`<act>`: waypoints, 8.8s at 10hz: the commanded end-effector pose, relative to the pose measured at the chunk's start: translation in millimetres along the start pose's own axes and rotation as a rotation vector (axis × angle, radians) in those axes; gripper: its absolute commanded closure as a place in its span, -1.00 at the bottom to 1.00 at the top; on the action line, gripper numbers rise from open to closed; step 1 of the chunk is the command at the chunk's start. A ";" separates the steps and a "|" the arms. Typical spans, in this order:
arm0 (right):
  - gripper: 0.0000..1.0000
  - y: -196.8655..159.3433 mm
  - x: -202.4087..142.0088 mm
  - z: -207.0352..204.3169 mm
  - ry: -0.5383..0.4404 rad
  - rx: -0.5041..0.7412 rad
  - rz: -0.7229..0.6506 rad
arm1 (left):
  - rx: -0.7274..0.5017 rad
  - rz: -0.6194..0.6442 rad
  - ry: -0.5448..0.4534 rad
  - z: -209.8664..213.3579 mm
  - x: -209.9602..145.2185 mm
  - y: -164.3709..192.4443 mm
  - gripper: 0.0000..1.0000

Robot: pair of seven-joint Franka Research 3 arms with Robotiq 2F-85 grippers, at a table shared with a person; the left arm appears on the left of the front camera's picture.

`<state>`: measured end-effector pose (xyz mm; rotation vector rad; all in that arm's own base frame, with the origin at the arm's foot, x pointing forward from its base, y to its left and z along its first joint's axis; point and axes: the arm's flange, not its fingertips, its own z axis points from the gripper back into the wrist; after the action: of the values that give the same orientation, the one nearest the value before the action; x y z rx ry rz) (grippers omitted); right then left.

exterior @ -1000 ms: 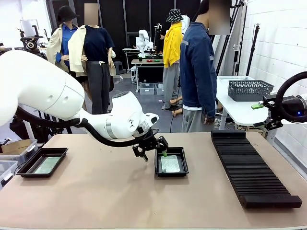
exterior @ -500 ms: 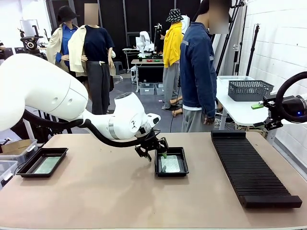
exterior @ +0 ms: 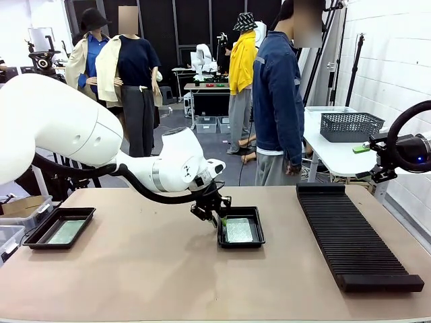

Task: Inspect and transfer BCBs to ESD trays.
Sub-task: Pick up the ESD tray and place it on the left side of the table.

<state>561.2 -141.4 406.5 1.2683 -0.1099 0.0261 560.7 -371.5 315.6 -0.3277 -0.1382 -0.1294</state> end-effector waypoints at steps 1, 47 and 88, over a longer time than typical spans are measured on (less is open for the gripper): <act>-1.00 0.3 0.0 -0.1 0.001 0.000 -0.009 | 0.033 0.027 -0.003 2.7 4.0 -1.7 1.00; -1.00 0.3 0.0 -0.1 0.001 0.000 -0.009 | 0.152 0.120 -0.030 153.2 -21.0 360.3 1.00; -1.00 0.3 0.0 -0.1 0.001 0.000 -0.009 | -0.551 0.373 -0.060 345.4 -23.8 458.5 -1.00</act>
<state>560.9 -142.2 406.4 1.2680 -0.1107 0.0247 553.9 156.7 505.0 -0.7868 -0.1088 0.2254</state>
